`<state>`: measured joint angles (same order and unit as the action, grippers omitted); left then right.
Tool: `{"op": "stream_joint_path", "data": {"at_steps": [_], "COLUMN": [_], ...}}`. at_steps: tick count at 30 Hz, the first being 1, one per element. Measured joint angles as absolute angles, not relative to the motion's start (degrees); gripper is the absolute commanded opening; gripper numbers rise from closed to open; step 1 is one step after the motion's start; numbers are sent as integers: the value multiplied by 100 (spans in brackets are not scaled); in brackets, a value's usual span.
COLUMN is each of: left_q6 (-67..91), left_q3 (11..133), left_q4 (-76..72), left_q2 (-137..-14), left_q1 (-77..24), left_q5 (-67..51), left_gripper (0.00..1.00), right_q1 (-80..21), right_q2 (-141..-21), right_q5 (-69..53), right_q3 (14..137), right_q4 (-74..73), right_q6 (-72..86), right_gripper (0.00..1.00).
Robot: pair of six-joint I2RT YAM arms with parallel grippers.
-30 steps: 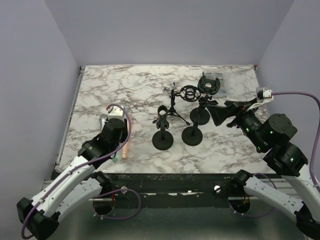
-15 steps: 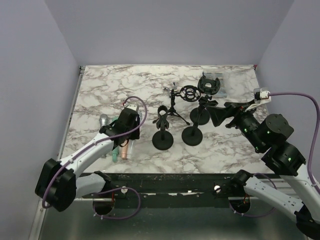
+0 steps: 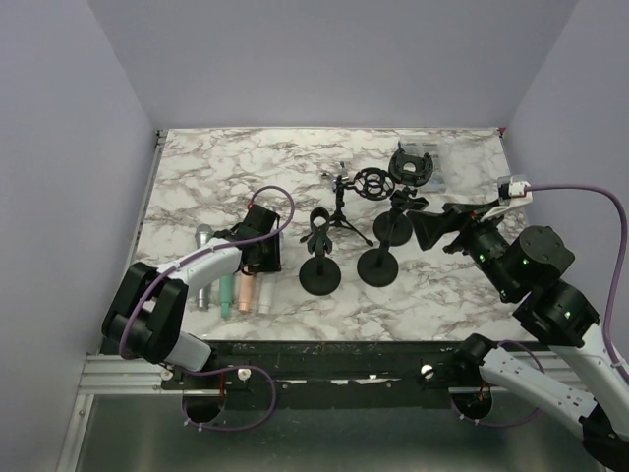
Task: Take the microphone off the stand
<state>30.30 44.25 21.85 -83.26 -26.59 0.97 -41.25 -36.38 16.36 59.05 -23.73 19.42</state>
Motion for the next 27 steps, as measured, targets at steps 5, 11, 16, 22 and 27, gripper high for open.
{"op": "stream_joint_path", "data": {"at_steps": [5,11,16,22,27], "left_q6": [3135,3218,3282,3310,3326], "left_q3": [4425,4425,4425,4401,4316], "left_q4": [2036,1909,1826,1785,1710], "left_q2": [-8468,-8560,-8578,-8565,-8488], "left_q1": [-2659,-2659,-2659,-2659,-2657], "left_q5": [60,36,32,14,14], "left_gripper": [1,12,28,36,42], "right_q1": [-4125,-4125,-4125,-4125,-4125], "right_q2": [-3699,-3811,-3830,-3852,-3905], "right_q5": [1640,1638,1638,1636,1629], "right_q3": [5905,5905,5905,5905,5907], "right_q4": [-2370,-2368,-2368,-2368,-2368], "right_q6": [1942,1942,1942,1942,1944], "right_gripper": [100,100,100,100,100]}}
